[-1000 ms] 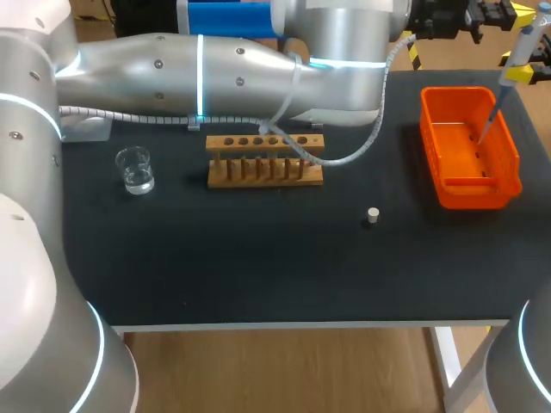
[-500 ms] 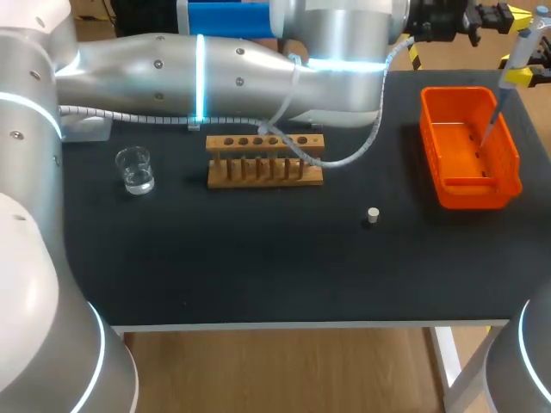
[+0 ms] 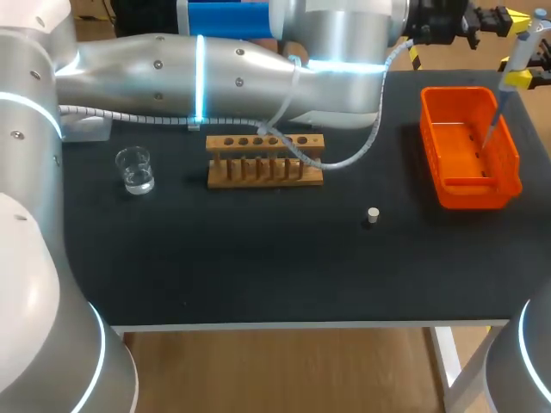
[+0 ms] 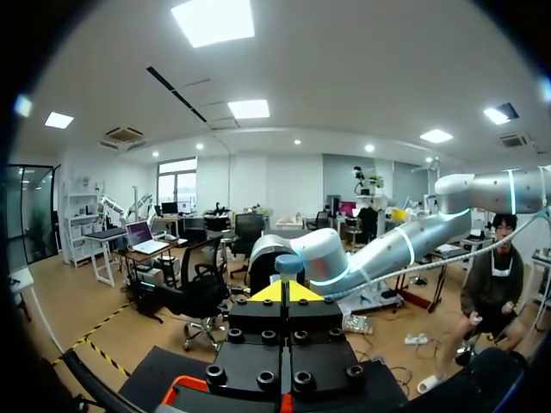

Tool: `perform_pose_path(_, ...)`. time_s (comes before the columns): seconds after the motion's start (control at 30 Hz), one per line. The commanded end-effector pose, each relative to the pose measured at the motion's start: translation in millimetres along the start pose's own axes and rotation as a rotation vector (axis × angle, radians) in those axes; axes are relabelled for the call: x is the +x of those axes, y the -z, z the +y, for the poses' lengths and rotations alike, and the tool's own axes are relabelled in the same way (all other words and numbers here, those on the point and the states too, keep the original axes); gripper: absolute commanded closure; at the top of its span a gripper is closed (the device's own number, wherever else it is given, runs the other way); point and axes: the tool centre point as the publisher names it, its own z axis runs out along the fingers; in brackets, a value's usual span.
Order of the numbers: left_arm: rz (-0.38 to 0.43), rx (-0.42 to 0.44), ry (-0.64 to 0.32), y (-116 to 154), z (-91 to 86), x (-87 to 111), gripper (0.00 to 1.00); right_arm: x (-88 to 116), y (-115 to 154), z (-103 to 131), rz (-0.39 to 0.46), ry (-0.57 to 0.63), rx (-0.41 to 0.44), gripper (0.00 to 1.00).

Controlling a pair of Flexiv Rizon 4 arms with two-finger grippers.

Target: Invert the test tube, pick up the pipette, mount the tip to pipette, aspirate from beaker and dispense into the tube, eject the tip, return the pipette, and cap with the stopper.

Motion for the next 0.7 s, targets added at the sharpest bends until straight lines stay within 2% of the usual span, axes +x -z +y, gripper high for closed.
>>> perform_pose_path(0.03,-0.008,-0.003,0.001,-3.7,13.6,1.8,1.0,-2.4,-0.1,10.3,0.005,0.001,0.001,1.0)
perform_pose_path(0.53,-0.004,-0.004,0.002,-4.9,19.1,0.9,1.0,-2.4,-0.1,10.3,0.005,0.001,0.001,1.0)
perform_pose_path(0.7,-0.015,0.005,-0.011,-0.8,11.9,1.7,1.0,-2.4,-0.1,10.3,0.005,0.001,0.001,1.0)
